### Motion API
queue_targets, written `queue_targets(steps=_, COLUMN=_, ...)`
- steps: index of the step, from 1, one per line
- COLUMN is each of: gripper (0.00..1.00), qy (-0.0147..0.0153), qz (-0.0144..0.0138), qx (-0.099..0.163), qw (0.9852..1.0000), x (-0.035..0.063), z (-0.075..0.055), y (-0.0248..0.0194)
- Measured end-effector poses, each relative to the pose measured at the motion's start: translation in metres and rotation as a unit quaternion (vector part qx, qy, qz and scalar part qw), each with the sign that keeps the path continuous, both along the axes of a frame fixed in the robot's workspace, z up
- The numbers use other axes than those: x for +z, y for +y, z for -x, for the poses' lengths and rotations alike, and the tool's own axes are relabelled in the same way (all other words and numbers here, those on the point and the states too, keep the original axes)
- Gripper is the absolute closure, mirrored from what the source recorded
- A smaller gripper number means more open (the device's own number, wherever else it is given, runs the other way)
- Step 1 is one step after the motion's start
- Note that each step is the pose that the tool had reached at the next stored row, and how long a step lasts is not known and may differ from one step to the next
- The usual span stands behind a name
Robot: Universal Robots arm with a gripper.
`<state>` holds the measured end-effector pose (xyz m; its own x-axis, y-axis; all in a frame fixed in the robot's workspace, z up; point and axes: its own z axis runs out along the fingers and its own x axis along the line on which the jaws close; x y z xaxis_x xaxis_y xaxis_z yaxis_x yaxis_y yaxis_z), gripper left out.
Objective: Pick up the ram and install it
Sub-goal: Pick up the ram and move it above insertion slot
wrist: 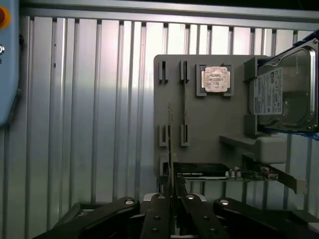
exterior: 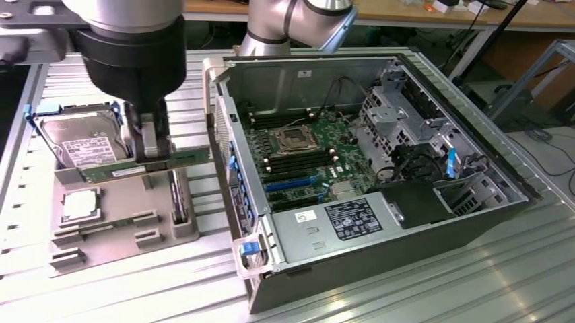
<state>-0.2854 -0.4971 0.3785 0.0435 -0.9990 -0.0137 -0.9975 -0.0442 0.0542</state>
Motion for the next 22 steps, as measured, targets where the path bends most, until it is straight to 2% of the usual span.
queue_targets(steps=5, gripper=0.86, qy=0.0, qz=0.0, qx=0.0, qw=1.0, x=0.0, z=-0.049, y=0.0)
queue_targets(steps=7, gripper=0.86, qy=0.0, qz=-0.0001, qx=0.0, qw=1.0, x=-0.0001, z=-0.058, y=0.0)
queue_targets(steps=9, gripper=0.86, qy=0.0, qz=0.0, qx=0.0, qw=1.0, x=0.0, z=-0.075, y=0.0)
queue_targets(steps=10, gripper=0.86, qy=0.0, qz=-0.0001, qx=0.0, qw=1.0, x=-0.0001, z=-0.088, y=0.0)
queue_targets(steps=11, gripper=0.86, qy=0.0, qz=-0.0001, qx=0.0, qw=1.0, x=-0.0002, z=-0.097, y=0.0)
queue_targets(steps=15, gripper=0.86, qy=0.0, qz=-0.0001, qx=0.0, qw=1.0, x=-0.0009, z=-0.123, y=0.0)
queue_targets(steps=22, gripper=0.86, qy=0.0, qz=0.0, qx=0.0, qw=1.0, x=-0.0035, z=-0.18, y=0.0)
